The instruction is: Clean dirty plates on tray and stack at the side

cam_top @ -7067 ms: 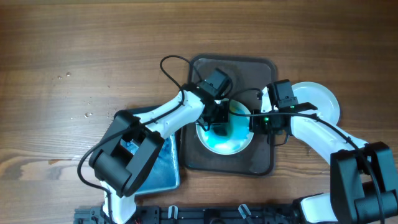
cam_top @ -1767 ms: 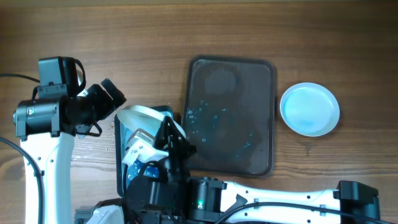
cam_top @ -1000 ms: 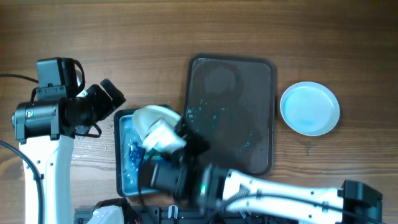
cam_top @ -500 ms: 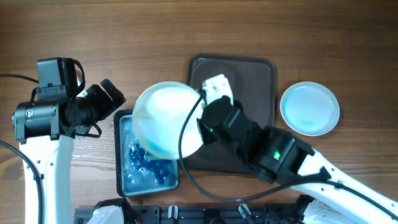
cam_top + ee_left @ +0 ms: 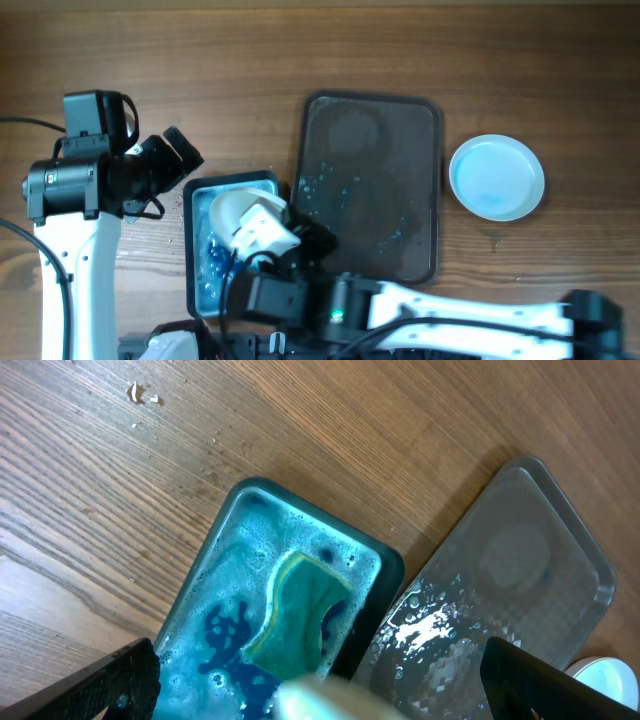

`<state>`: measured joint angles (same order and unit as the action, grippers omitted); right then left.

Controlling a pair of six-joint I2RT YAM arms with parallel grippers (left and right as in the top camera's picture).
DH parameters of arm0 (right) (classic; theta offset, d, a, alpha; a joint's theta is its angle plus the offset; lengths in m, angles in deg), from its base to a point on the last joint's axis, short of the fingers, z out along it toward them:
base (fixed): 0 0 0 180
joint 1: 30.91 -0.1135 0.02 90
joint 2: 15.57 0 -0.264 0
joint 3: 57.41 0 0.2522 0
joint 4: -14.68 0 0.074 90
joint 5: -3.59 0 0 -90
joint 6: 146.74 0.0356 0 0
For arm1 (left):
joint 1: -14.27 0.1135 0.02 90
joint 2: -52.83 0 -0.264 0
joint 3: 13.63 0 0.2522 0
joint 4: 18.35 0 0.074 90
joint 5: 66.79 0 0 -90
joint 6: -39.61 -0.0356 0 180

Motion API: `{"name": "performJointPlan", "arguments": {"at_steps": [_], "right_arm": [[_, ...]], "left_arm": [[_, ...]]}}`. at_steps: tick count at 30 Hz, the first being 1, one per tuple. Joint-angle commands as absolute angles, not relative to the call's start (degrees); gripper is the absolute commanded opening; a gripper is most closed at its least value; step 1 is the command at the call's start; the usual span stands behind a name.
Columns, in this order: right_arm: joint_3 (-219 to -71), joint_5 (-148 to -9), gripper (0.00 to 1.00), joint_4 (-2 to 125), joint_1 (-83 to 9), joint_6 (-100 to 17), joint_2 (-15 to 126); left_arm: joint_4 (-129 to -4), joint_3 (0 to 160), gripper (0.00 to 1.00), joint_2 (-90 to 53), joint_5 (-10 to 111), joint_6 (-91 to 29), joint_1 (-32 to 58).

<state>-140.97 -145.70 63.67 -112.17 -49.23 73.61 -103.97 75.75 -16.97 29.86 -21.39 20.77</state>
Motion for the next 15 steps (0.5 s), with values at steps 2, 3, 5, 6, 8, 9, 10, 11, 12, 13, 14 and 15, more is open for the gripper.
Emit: {"name": "performJointPlan", "arguments": {"at_steps": [2, 3, 5, 6, 8, 9, 10, 11, 12, 13, 14, 15], "right_arm": [[-141.3, -158.4, 0.04, 61.5, -116.6, -58.1, 79.7], [-141.3, -158.4, 0.04, 61.4, -116.6, -58.1, 79.8], [-141.3, -158.4, 0.04, 60.1, -116.6, -58.4, 79.8], [-141.3, -158.4, 0.04, 59.0, -116.6, -59.4, 79.8], [-141.3, -158.4, 0.04, 57.1, -116.6, -61.4, 79.8], [-141.3, -158.4, 0.04, 56.0, -116.6, -62.2, 79.8], [-141.3, -158.4, 0.04, 54.5, -116.6, -63.7, 79.8], [-141.3, -158.4, 0.04, 54.0, -116.6, -64.0, 79.8], [-141.3, -158.4, 0.04, 53.7, -116.6, -64.2, 79.8], [-141.3, -158.4, 0.04, 53.4, -116.6, -64.2, 79.8], [-141.3, -158.3, 0.04, 53.3, -116.6, -64.0, 79.8], [-141.3, -157.2, 0.04, 53.3, -116.5, -64.1, 79.8]], "left_arm": [[-103.9, 76.5, 1.0, -16.7, 28.9, -21.9, 21.1], [-103.9, 76.5, 1.0, -16.7, 28.9, -21.9, 21.1], [-103.9, 76.5, 1.0, -16.7, 28.9, -21.9, 21.1], [-103.9, 76.5, 1.0, -16.7, 28.9, -21.9, 21.1], [-103.9, 76.5, 1.0, -16.7, 28.9, -21.9, 21.1], [-103.9, 76.5, 1.0, -16.7, 28.9, -21.9, 21.1], [-103.9, 76.5, 1.0, -16.7, 28.9, -21.9, 21.1], [-103.9, 76.5, 1.0, -16.7, 28.9, -21.9, 21.1], [-103.9, 76.5, 1.0, -16.7, 28.9, -21.9, 21.1], [-103.9, 76.5, 1.0, -16.7, 28.9, -21.9, 21.1], [-103.9, 76.5, 1.0, -16.7, 28.9, -21.9, 21.1], [-103.9, 76.5, 1.0, -16.7, 28.9, -21.9, 21.1]]}}
